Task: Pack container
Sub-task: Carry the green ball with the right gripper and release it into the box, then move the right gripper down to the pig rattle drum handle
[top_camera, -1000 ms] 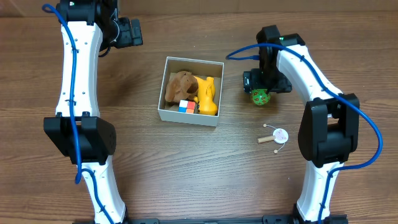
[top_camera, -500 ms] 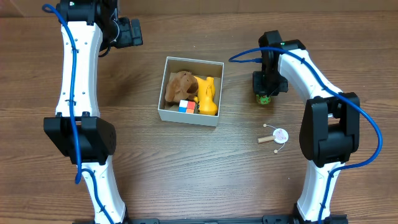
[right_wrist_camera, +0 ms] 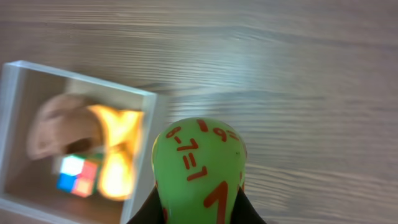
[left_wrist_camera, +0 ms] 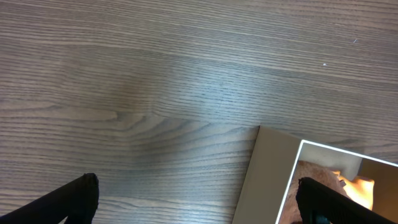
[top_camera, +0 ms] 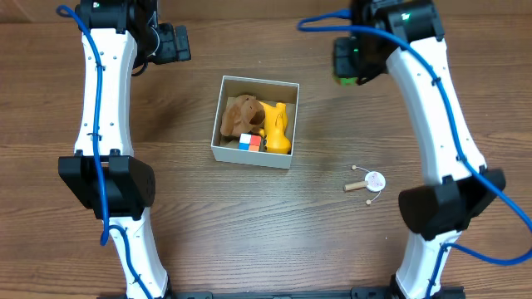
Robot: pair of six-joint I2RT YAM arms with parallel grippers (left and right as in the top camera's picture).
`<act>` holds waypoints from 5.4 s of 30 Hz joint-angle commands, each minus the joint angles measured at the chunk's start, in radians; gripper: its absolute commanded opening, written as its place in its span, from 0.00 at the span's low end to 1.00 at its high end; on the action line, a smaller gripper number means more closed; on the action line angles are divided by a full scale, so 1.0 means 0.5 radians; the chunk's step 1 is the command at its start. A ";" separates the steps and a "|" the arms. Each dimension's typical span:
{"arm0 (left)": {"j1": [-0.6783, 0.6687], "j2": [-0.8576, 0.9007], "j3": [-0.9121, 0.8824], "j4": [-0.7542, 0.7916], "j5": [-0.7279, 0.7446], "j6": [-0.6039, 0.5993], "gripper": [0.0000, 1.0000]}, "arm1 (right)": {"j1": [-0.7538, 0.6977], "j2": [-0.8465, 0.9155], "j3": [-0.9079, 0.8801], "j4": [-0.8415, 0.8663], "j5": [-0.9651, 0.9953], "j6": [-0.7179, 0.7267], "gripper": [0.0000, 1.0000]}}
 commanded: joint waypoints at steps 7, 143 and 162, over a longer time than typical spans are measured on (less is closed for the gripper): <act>-0.013 -0.020 0.024 0.003 -0.020 -0.034 1.00 | 0.491 0.061 -0.166 0.249 0.230 -0.011 0.04; -0.013 -0.020 0.024 0.003 -0.020 -0.034 1.00 | -0.101 -0.961 -2.689 0.942 0.058 2.628 0.68; -0.013 -0.020 0.024 0.003 -0.020 -0.034 1.00 | -0.101 -0.881 -2.690 1.111 0.052 2.689 0.62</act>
